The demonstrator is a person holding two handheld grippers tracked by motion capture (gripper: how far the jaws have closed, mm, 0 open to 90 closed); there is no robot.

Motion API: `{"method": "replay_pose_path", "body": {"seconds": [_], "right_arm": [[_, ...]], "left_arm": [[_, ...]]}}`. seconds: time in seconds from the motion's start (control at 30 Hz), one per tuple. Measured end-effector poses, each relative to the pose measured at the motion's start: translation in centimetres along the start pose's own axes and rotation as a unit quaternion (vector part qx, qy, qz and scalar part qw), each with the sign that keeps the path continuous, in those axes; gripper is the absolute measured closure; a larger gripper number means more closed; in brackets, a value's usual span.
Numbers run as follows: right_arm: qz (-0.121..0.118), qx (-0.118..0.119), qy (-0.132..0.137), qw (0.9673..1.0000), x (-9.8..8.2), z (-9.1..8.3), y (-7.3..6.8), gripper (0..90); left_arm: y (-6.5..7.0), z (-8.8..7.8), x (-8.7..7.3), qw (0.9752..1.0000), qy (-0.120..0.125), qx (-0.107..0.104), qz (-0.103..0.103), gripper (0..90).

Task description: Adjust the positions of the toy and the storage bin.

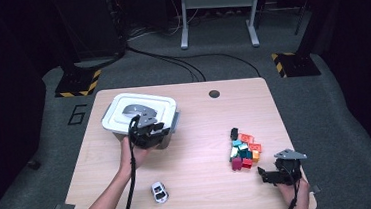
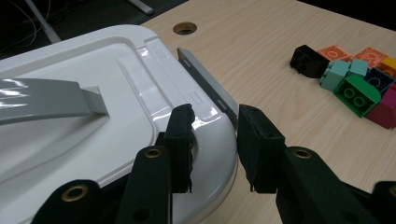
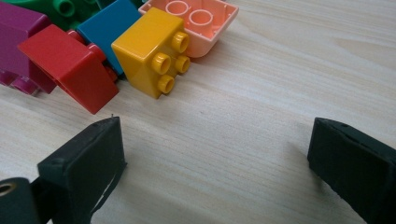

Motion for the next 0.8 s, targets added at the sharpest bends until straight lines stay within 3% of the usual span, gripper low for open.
{"method": "replay_pose_path", "body": {"seconds": [0.2, 0.23, 0.37, 0.4, 0.47, 0.6, 0.67, 0.7, 0.73, 0.8], "right_arm": [[0.000, 0.000, 0.000, 1.0000, 0.0, 0.0, 0.0, 3.0], [0.000, 0.000, 0.000, 1.0000, 0.0, 0.0, 0.0, 3.0], [0.003, 0.001, 0.000, 1.0000, 0.0, 0.0, 0.0, 3.2], [0.002, 0.001, 0.000, 1.0000, 0.0, 0.0, 0.0, 3.3], [0.003, 0.001, 0.000, 1.0000, 0.0, 0.0, 0.0, 3.3], [0.003, 0.001, 0.000, 1.0000, 0.0, 0.0, 0.0, 3.3], [0.002, 0.001, 0.000, 1.0000, 0.0, 0.0, 0.0, 3.3], [0.002, 0.001, 0.000, 1.0000, 0.0, 0.0, 0.0, 3.3], [0.003, 0.001, 0.000, 1.0000, 0.0, 0.0, 0.0, 3.3], [0.002, 0.001, 0.000, 1.0000, 0.0, 0.0, 0.0, 3.3]], "left_arm": [[0.1, 0.3, 0.4, 1.0000, 0.000, 0.005, 0.000, 65.5], [-0.1, 0.0, 0.5, 0.9999, -0.002, 0.013, 0.010, 65.2], [-1.0, -1.0, 0.5, 0.9994, 0.005, 0.035, 0.002, 45.8], [-1.7, -1.8, 0.5, 0.9990, 0.011, 0.043, -0.001, 45.8], [-3.0, -3.0, 0.1, 0.9984, 0.015, 0.053, -0.011, 34.9], [-5.4, -4.9, -1.0, 0.9966, 0.016, 0.077, -0.025, 25.7], [-6.9, -5.8, -1.8, 0.9952, 0.014, 0.090, -0.036, 21.9], [-6.9, -5.8, -1.8, 0.9952, 0.014, 0.090, -0.036, 20.1], [-8.1, -6.5, -2.6, 0.9939, 0.006, 0.100, -0.046, 18.1], [-9.3, -7.1, -3.5, 0.9925, 0.000, 0.107, -0.060, 15.2]]}}
Point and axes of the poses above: each handheld gripper's, and its own axes: z roughly forward along the jaws, x roughly out of its top, y roughly to its right, the point moved 7 cm from there along z, roughly forward along the jaws, and after that the axes turned 13 degrees about z, right-handed, at the moved point
